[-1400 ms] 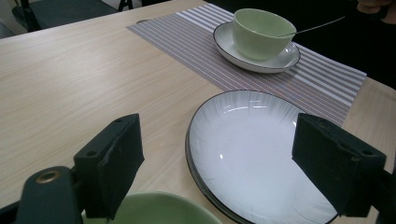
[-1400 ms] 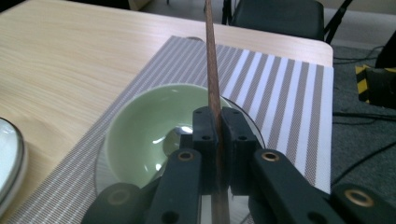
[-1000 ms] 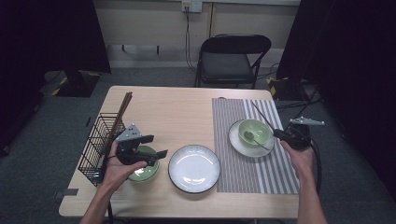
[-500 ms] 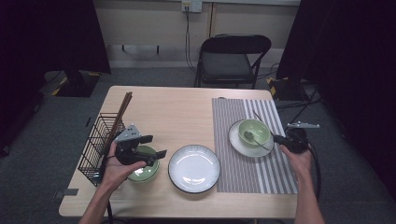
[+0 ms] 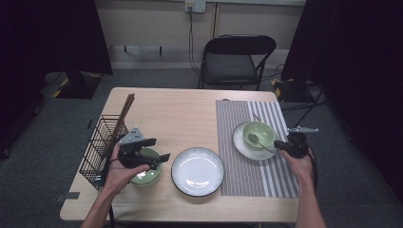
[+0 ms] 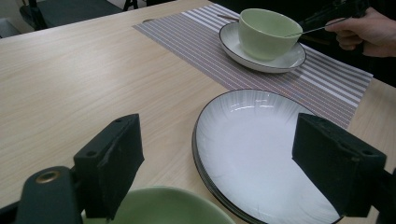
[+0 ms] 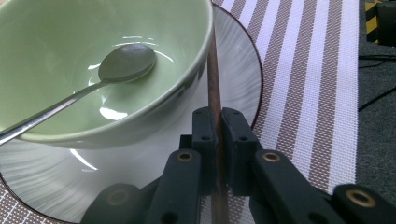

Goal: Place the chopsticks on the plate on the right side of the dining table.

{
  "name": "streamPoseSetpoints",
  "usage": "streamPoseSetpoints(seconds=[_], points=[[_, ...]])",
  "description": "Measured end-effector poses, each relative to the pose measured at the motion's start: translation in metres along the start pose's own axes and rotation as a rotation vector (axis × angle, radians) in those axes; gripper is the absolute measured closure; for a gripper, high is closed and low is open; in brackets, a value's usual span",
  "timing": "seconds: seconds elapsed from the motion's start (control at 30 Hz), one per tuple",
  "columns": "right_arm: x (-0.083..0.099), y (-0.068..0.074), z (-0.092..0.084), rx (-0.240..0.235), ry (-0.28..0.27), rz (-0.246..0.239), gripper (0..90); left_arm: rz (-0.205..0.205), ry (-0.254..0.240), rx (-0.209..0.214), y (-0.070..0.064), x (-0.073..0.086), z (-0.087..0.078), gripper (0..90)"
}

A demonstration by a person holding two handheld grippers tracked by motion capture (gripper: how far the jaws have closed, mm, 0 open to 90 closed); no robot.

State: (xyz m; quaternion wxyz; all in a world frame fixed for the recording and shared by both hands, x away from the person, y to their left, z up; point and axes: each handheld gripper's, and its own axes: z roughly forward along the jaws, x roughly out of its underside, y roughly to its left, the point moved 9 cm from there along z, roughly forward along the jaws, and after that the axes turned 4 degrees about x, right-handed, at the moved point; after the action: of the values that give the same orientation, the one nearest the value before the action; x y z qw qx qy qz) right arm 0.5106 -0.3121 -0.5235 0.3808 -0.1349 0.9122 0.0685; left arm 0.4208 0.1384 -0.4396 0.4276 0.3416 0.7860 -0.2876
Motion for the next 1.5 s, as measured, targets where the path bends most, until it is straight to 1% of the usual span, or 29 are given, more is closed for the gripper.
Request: streamPoseSetpoints(seconds=[0.1, 0.17, 0.23, 0.3, 0.37, 0.43, 0.53, 0.57, 0.7, 0.77, 0.8, 0.83, 0.93, 1.03, 1.17, 1.27, 1.43, 1.5], points=[[0.001, 0.002, 0.001, -0.003, 0.001, -0.011, 82.5, -0.002, -0.003, 0.003, 0.000, 0.000, 0.000, 15.9], [0.001, 0.002, -0.001, -0.002, -0.006, -0.001, 80.9, -0.001, -0.001, 0.003, 0.000, 0.001, 0.000, 15.9], [0.001, 0.002, -0.003, 0.000, -0.007, -0.002, 79.3, 0.000, -0.004, 0.001, 0.000, 0.000, 0.000, 15.9], [0.002, 0.002, -0.006, 0.005, -0.004, -0.014, 79.9, -0.001, -0.003, 0.001, 0.000, 0.000, 0.000, 15.9], [0.003, 0.000, -0.009, 0.010, -0.014, -0.008, 79.5, -0.003, 0.001, 0.002, -0.001, 0.001, 0.001, 15.9], [0.006, 0.001, -0.012, 0.008, -0.015, -0.014, 79.7, 0.001, 0.000, 0.002, -0.001, 0.001, 0.001, 15.9], [0.008, 0.001, -0.015, 0.021, -0.020, -0.012, 83.9, -0.003, -0.001, 0.006, -0.002, 0.000, 0.002, 15.9], [0.008, 0.002, -0.015, 0.020, -0.027, -0.015, 84.7, 0.002, 0.007, 0.005, -0.002, 0.001, 0.002, 16.0], [0.006, 0.004, -0.013, 0.019, -0.028, -0.016, 84.8, 0.009, 0.013, 0.004, -0.002, 0.001, 0.003, 15.9], [0.004, 0.004, -0.011, 0.023, -0.024, -0.025, 84.9, 0.007, 0.007, 0.002, -0.001, 0.001, 0.003, 15.9], [0.003, 0.004, -0.010, 0.023, -0.021, -0.021, 84.9, 0.002, 0.006, 0.003, -0.002, 0.001, 0.002, 15.9], [0.003, 0.004, -0.010, 0.021, -0.021, -0.025, 84.9, -0.009, 0.001, 0.003, -0.002, 0.001, 0.002, 15.9], [0.002, 0.005, -0.009, 0.020, -0.013, -0.033, 84.8, 0.003, 0.007, -0.002, 0.000, 0.002, 0.001, 15.9], [0.002, 0.005, -0.009, 0.016, -0.011, -0.034, 84.0, 0.000, -0.002, -0.002, 0.000, 0.001, 0.001, 15.9], [0.000, 0.003, -0.012, 0.026, -0.030, -0.022, 80.2, -0.004, 0.000, -0.003, 0.000, 0.001, 0.000, 15.9], [-0.001, 0.002, -0.015, 0.027, -0.046, -0.012, 79.9, -0.003, 0.002, -0.003, 0.000, 0.002, -0.001, 16.2], [-0.007, 0.003, -0.024, 0.030, -0.073, -0.017, 78.7, 0.003, -0.001, -0.009, 0.001, 0.001, -0.002, 16.2], [-0.011, 0.003, -0.028, 0.046, -0.094, -0.013, 78.0, 0.002, -0.002, -0.006, 0.000, 0.001, -0.002, 16.2]])
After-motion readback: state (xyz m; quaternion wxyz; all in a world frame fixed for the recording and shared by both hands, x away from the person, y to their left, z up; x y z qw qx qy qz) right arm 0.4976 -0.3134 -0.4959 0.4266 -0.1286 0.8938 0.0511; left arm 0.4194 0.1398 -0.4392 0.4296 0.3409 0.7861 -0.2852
